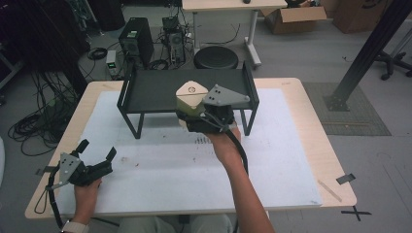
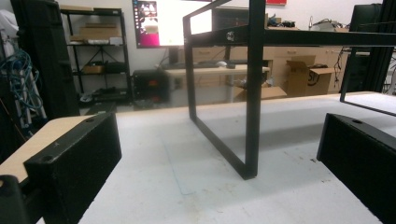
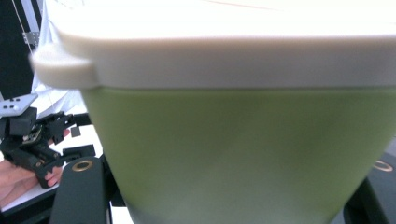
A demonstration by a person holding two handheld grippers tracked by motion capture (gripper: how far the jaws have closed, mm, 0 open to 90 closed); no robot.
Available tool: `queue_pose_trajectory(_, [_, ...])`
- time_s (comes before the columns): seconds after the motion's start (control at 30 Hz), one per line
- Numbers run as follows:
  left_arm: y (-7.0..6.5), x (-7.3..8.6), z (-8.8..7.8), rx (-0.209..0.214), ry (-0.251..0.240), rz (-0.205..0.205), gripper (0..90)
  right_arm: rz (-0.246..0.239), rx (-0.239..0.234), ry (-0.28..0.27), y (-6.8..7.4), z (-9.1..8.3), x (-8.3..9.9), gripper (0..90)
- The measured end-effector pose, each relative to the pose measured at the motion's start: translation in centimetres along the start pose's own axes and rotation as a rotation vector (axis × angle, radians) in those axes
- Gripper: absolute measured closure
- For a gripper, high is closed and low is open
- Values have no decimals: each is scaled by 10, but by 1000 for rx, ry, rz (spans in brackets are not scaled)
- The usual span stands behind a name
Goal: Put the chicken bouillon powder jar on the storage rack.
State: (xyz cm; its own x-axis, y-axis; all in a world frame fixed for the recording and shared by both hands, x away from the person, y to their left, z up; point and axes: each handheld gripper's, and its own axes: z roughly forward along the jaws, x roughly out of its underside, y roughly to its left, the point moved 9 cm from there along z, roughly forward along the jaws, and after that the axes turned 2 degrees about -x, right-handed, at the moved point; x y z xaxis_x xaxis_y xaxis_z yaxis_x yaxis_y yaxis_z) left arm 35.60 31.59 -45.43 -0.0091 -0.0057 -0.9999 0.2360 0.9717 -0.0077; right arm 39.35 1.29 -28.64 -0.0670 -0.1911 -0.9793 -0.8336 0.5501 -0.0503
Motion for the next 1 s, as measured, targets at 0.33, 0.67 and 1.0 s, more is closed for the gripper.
queue_pose_trajectory(0.33, [0, 0, 0, 0, -1, -3, 2, -7, 13, -18, -12, 13, -22, 292])
queue_pose_trajectory(0.67, [0, 0, 0, -1, 0, -2, 2, -12, 46, -20, -30, 29, -36, 292])
queue_pose_trajectory(1.0, [0, 0, 0, -1, -2, -3, 2, -2, 82, -18, -51, 47, -45, 293])
